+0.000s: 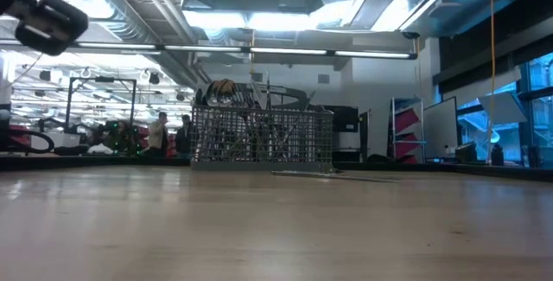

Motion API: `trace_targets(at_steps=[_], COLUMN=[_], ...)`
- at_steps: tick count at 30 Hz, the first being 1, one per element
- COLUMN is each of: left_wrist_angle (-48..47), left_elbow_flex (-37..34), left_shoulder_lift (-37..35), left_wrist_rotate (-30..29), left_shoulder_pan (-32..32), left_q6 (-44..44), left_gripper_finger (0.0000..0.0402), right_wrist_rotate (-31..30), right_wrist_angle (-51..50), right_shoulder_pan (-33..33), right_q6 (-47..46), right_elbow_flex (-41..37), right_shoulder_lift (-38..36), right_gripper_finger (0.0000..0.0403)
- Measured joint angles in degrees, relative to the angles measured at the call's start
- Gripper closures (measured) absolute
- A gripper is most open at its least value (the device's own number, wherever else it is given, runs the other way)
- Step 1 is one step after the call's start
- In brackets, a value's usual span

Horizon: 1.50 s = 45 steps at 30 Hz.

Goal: Sort silverware
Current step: Put the silver spoon into the silverware rack

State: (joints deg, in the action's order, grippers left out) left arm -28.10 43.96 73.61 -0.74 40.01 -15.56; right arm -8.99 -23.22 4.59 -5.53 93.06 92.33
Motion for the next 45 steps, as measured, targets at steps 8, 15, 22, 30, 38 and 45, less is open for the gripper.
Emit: trace_targets(at_steps=[8,15,22,30,38,45], left_wrist_angle=[0.5,2.5,7.6,8.2,8.4,8.4], left_elbow_flex=[0.9,0.9,0.9,0.9,1.0,1.1], left_shoulder_lift=[7.0,11.2,14.9,18.1,20.0,20.5], left_wrist_rotate=[0.1,0.1,0.1,0.1,0.1,-2.0], left_shoulder_pan=[0.0,-0.1,-0.1,0.2,0.1,0.1], left_q6=[2.4,7.7,12.6,17.7,22.7,23.9], left_gripper_finger=[0.0330,0.0279,0.0274,0.0274,0.0279,0.0329], right_wrist_rotate=[-0.1,-0.4,-0.5,-0.5,-0.4,-0.4], right_wrist_angle=[0.7,0.8,0.3,0.2,0.1,-1.0], right_shoulder_pan=[3.8,7.4,10.0,10.5,10.5,10.5], right_q6=[-0.9,-2.1,-2.1,-2.1,-2.1,-2.1], right_elbow_flex=[0.0,0.0,0.0,0.0,0.0,0.0], right_shoulder_lift=[-4.1,-6.1,-6.3,-6.3,-6.3,-6.3], right_gripper_finger=[0.0281,0.0281,0.0281,0.0281,0.0281,0.0281])
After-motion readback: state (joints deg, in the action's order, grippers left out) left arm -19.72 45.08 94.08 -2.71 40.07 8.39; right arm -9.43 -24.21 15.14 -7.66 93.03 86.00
